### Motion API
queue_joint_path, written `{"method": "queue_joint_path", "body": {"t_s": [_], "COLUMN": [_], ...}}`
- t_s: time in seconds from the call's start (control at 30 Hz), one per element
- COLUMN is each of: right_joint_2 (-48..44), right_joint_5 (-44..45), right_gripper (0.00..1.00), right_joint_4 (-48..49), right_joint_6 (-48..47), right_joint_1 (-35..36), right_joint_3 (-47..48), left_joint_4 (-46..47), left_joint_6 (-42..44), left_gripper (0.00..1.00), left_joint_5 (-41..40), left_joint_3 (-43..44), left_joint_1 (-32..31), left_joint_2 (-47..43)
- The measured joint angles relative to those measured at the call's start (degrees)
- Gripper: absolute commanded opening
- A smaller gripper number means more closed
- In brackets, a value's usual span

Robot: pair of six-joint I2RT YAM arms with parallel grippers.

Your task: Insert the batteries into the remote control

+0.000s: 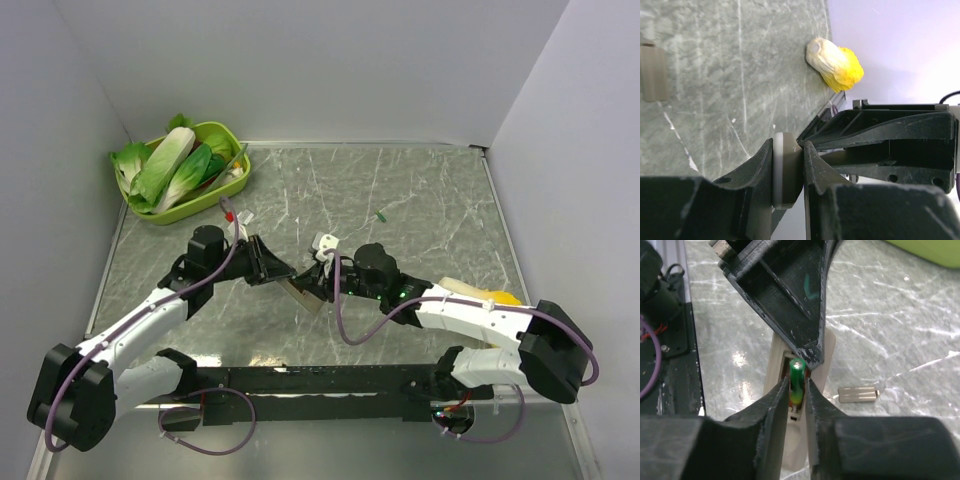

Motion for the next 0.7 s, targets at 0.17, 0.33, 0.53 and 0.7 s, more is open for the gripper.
{"method": "queue_joint_path", "body": {"t_s": [0.17, 0.33, 0.53, 0.7], "right_joint_2": [1.40, 1.73, 0.66, -1.99], "right_joint_5": [0.63, 0.31, 1.03, 2.43], "right_gripper": [0.38, 0.50, 0.87, 1.00], "right_joint_4": [0.59, 0.72, -1.25, -6.51], "right_joint_6": [1.53, 2.73, 4.22, 4.13], "right_joint_1": [0.09, 0.11, 0.48, -1.36], "right_joint_3": [0.04, 0.09, 0.15, -0.07], "left_joint_4": [-2.29, -3.23, -4.48, -4.96], "left_joint_6": [0.98, 1.18, 1.27, 1.33], "left_gripper": [0.01, 0.01, 0.01, 0.01], "left_joint_5": [-1.73, -2.54, -3.56, -2.91], "left_joint_3": [0.87, 1.18, 2.62, 4.22], "left_joint_1": [0.24, 0.24, 0.24, 0.22], "left_joint_2": [0.11, 0.15, 1.07, 1.40]}}
